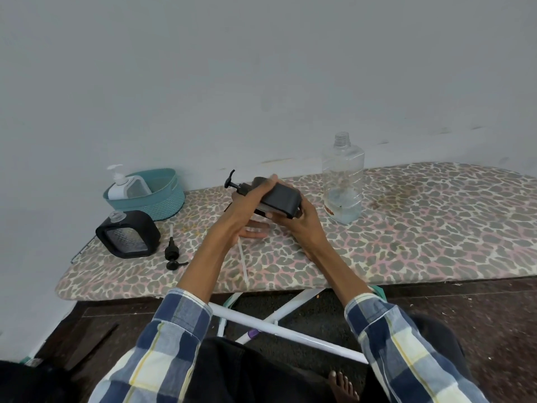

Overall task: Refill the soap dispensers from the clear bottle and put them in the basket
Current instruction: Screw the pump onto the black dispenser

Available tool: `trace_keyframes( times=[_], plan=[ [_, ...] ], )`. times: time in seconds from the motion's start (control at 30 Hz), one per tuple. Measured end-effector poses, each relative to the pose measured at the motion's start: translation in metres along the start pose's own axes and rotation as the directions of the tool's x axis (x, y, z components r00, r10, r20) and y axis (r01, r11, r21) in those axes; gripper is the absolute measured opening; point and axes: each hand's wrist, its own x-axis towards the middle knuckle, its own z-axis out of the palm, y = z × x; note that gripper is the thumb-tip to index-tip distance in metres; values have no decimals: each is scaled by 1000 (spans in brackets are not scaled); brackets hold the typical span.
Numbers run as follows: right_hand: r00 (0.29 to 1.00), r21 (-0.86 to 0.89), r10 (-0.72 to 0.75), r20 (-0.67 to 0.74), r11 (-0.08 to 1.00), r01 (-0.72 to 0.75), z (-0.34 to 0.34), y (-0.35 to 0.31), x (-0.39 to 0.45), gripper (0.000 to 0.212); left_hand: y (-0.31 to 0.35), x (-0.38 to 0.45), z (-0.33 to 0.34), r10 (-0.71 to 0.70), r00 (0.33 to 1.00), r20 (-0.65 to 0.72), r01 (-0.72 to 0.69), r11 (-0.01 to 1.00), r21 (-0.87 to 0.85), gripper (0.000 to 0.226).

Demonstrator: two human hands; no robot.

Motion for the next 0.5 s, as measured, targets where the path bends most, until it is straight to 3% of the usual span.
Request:
trace_keyframes(
  times=[0.1,0.27,0.43,0.5],
  plan=[
    [996,-107,-89,19,990,90,1,6,1,75,-2,0,-2,-13,999,-31,9,994,-112,61],
    [986,-275,-135,101,949,158,6,9,-1,78,-8,2,-13,-42,995,-88,19,968,-250,40],
    [941,-518,-85,327,817,254,20,7,3,87,-2,-1,-39,89,961,-263,-117,989,-91,30],
    [931,-596,-17,363,764,247,31,6,18,91,-1,1,-56,166,927,-337,-171,985,15,42]
  ],
)
